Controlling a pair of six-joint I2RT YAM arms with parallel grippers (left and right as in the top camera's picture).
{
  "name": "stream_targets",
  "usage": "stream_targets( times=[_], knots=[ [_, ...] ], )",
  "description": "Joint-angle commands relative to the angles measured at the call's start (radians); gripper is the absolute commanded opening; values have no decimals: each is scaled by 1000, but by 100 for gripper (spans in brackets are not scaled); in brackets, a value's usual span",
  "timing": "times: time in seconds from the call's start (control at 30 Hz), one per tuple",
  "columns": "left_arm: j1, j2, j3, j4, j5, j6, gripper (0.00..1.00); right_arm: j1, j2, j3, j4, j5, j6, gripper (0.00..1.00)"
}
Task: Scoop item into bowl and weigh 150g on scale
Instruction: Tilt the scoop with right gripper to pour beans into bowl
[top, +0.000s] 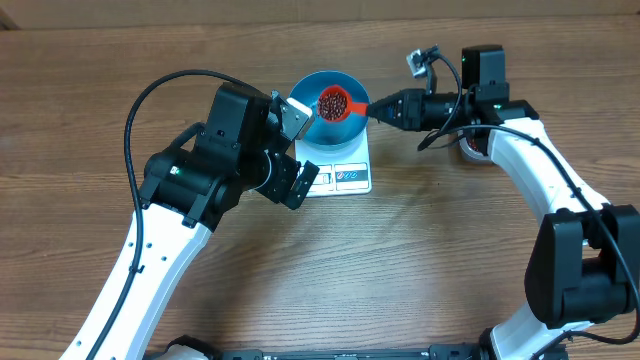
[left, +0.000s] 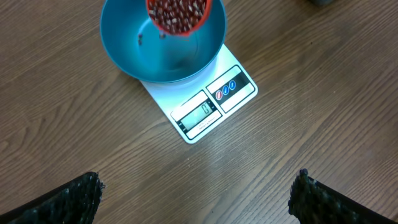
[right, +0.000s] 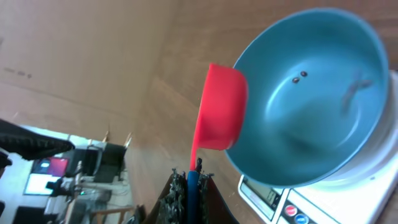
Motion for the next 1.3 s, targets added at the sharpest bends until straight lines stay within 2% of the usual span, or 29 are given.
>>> stream_targets(
  times=[0.0,0.33,0.47,0.7,1.1,1.27],
  knots=[
    [-1,6,8,1,14,-11,100,0,-13,51,5,22,4,4],
    [-1,6,8,1,14,-10,99,-1,-20,55,5,22,-1,4],
    [-1,6,8,1,14,-10,100,8,-29,55,-6,39,-56,4],
    [-1,6,8,1,14,-11,100,31,-103,55,-63,219,-161,4],
    [-1,6,8,1,14,-11,99,50,-142,55,-111,282,-247,4],
    [-1,6,8,1,14,-10,100,86,-142,55,-116,370,-270,4]
  ],
)
